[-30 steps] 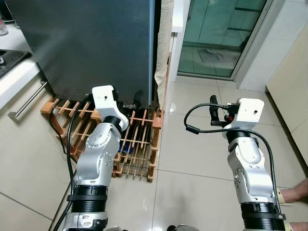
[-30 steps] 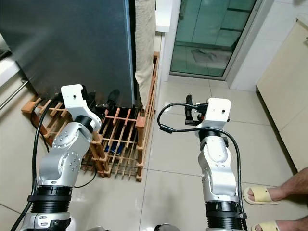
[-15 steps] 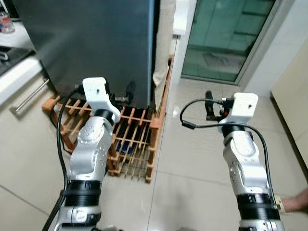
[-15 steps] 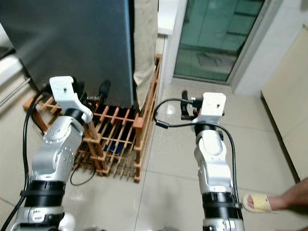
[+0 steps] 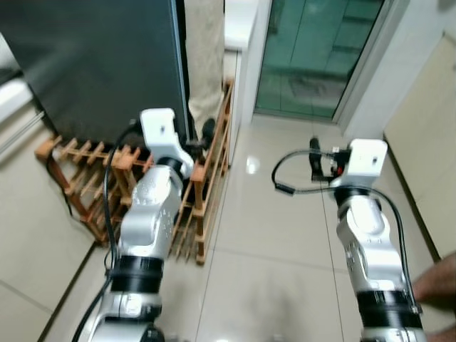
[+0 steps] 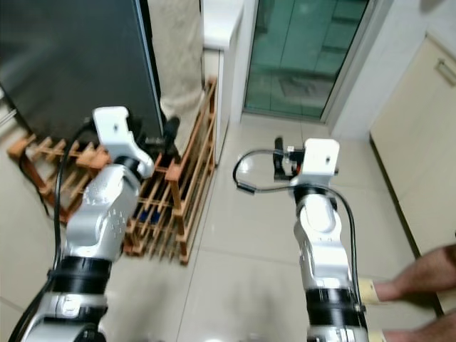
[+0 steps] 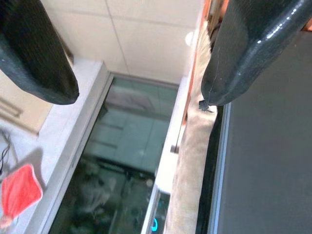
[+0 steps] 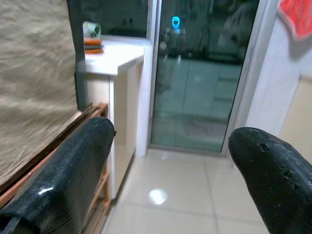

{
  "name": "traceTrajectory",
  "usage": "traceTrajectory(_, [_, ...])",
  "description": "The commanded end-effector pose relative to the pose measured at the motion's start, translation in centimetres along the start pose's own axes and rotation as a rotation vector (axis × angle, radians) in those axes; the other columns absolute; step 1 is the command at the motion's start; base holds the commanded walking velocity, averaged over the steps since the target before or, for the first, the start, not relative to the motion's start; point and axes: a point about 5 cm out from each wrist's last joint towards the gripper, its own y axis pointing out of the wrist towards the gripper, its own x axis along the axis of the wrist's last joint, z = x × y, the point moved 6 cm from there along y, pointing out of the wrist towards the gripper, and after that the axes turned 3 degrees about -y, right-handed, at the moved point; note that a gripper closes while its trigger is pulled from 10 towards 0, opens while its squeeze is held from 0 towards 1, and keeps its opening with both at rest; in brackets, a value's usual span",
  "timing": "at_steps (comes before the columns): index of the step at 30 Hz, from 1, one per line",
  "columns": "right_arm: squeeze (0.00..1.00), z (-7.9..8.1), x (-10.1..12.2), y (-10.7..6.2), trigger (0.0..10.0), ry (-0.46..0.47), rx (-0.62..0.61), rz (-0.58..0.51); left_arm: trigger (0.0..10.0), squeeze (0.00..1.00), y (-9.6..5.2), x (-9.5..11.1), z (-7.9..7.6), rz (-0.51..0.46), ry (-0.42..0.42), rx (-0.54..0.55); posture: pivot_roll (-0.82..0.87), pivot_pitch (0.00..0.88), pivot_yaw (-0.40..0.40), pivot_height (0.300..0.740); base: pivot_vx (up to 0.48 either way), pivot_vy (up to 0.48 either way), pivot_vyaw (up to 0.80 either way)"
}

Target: Restocking fridge

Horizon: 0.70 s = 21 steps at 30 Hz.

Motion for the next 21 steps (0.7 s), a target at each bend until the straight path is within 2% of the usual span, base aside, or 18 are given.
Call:
traceTrajectory(1, [0.0, 0.1, 1.5, 0.1, 10.0, -0.035, -0.004, -0.064, 10.0, 0.0, 0.1, 1.2, 0.7, -0.049, -0.016, 0.036, -0.09, 0.0, -0.012, 0.74, 0.0, 0.0, 0.0])
traceTrajectory(5, [0.0, -0.4, 3.4, -0.2, 10.0, -0.059, -0.023, -0.14, 10.0, 0.0, -0.1, 2.5, 0.8, -0.104, -0.028, 0.05, -0.09, 0.0, -0.012, 0.74, 0.0, 0.0, 0.0])
traceTrajectory(8, [0.0, -1.7, 4.2, -2.0, 10.0, -0.066, -0.06, -0.161, 10.0, 0.0, -2.3, 2.9, 1.3, -0.069, 0.044, 0.027, -0.08, 0.0, -0.013, 0.74, 0.0, 0.0, 0.0])
traceTrajectory(9, [0.0, -1.7, 4.2, -2.0, 10.0, -0.066, -0.06, -0.161, 10.0, 0.0, -2.3, 2.9, 1.3, -0.069, 0.044, 0.027, -0.08, 0.0, -0.013, 0.74, 0.0, 0.0, 0.0])
traceTrajectory(11, [0.0, -3.0, 3.7, -4.5, 10.0, -0.084, -0.09, -0.136, 10.0, 0.0, -5.5, 2.6, 3.1, -0.042, 0.113, 0.06, -0.07, 0.0, -0.016, 0.74, 0.0, 0.0, 0.0])
traceTrajectory(13, [0.0, -3.7, 3.5, -6.3, 10.0, -0.105, -0.096, -0.122, 10.0, 0.0, -7.6, 2.8, 3.9, -0.048, 0.14, 0.084, -0.06, 0.0, -0.025, 0.74, 0.0, 0.0, 0.0])
traceTrajectory(14, [0.0, -3.7, 3.5, -6.3, 10.0, -0.105, -0.096, -0.122, 10.0, 0.0, -7.6, 2.8, 3.9, -0.048, 0.14, 0.084, -0.06, 0.0, -0.025, 0.74, 0.0, 0.0, 0.0])
traceTrajectory(15, [0.0, -4.2, 3.2, -7.0, 10.0, -0.117, -0.107, -0.114, 10.0, 0.0, -8.2, 2.7, 3.9, -0.056, 0.151, 0.087, -0.05, 0.0, -0.036, 0.74, 0.0, 0.0, 0.0])
traceTrajectory(16, [0.0, -4.8, 2.7, -7.7, 10.0, -0.123, -0.128, -0.093, 10.0, 0.0, -8.6, 2.2, 3.2, -0.054, 0.159, 0.07, -0.04, 0.0, -0.044, 0.74, 0.0, 0.0, 0.0])
traceTrajectory(17, [0.0, -4.8, 2.7, -7.7, 10.0, -0.123, -0.128, -0.093, 10.0, 0.0, -8.6, 2.2, 3.2, -0.054, 0.159, 0.07, -0.04, 0.0, -0.044, 0.74, 0.0, 0.0, 0.0])
traceTrajectory(18, [0.0, -4.8, 2.2, -7.7, 10.0, -0.113, -0.132, -0.071, 10.0, 0.0, -8.3, 2.1, 2.0, -0.059, 0.188, 0.022, -0.04, 0.0, -0.044, 0.74, 0.0, 0.0, 0.0])
traceTrajectory(19, [0.0, -4.6, 2.1, -7.7, 10.0, -0.11, -0.128, -0.066, 10.0, 0.0, -8.3, 2.1, 1.7, -0.059, 0.202, 0.008, -0.04, 0.0, -0.044, 0.74, 0.0, 0.0, 0.0])
traceTrajectory(21, [0.0, -4.3, 2.2, -7.5, 10.0, -0.107, -0.124, -0.073, 10.0, 0.0, -8.3, 2.0, 2.2, -0.046, 0.21, 0.023, -0.04, 0.0, -0.043, 0.74, 0.0, 0.0, 0.0])
